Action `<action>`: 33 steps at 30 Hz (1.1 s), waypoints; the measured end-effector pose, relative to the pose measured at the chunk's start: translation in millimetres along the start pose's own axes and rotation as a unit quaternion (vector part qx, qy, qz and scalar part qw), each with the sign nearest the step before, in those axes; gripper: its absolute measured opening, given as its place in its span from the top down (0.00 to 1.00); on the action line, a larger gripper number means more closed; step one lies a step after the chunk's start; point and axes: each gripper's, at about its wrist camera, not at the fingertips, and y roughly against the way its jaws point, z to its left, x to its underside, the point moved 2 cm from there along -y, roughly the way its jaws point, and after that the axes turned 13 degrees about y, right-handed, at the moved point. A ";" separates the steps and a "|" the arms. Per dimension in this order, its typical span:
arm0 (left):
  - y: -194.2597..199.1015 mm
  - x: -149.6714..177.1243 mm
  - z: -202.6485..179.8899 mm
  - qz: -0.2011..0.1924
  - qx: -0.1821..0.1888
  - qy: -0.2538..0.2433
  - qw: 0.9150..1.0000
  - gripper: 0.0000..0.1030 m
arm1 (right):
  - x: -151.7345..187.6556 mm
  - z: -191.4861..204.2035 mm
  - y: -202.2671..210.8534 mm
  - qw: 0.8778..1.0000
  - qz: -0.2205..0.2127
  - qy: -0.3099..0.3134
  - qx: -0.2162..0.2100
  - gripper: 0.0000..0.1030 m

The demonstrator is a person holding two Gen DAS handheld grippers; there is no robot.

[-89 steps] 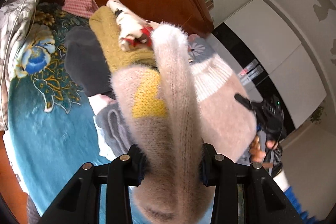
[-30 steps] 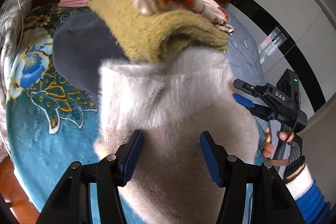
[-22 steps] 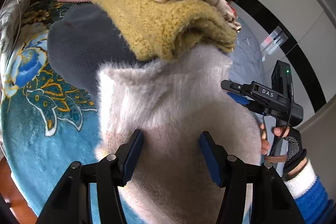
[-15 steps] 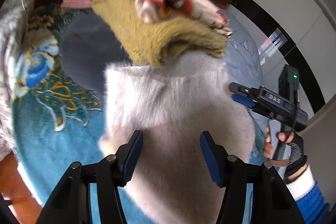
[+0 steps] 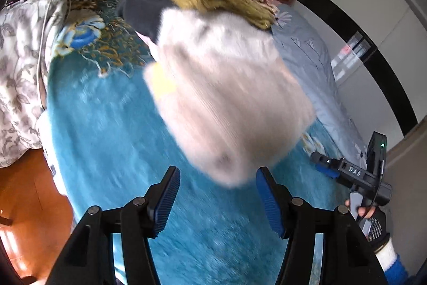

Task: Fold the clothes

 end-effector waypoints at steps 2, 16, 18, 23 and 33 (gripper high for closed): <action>-11.1 15.3 -9.6 0.006 -0.020 -0.030 0.999 0.38 | 19.0 -1.2 0.5 1.000 0.010 -0.009 0.010 0.33; -64.1 40.1 -20.0 -0.044 -0.125 -0.032 0.991 0.38 | 62.7 36.5 -11.0 0.995 -0.005 0.020 0.099 0.15; -68.2 43.3 -18.2 -0.050 -0.134 -0.035 0.989 0.38 | 63.6 39.9 -12.4 0.994 -0.004 0.027 0.110 0.15; -70.4 48.2 -19.8 -0.057 -0.132 -0.049 0.988 0.27 | 65.6 48.5 -15.9 0.990 -0.003 0.042 0.136 0.15; -71.7 49.2 -11.9 -0.049 -0.107 -0.046 0.992 0.16 | 70.9 58.8 -22.7 0.984 0.000 0.062 0.170 0.06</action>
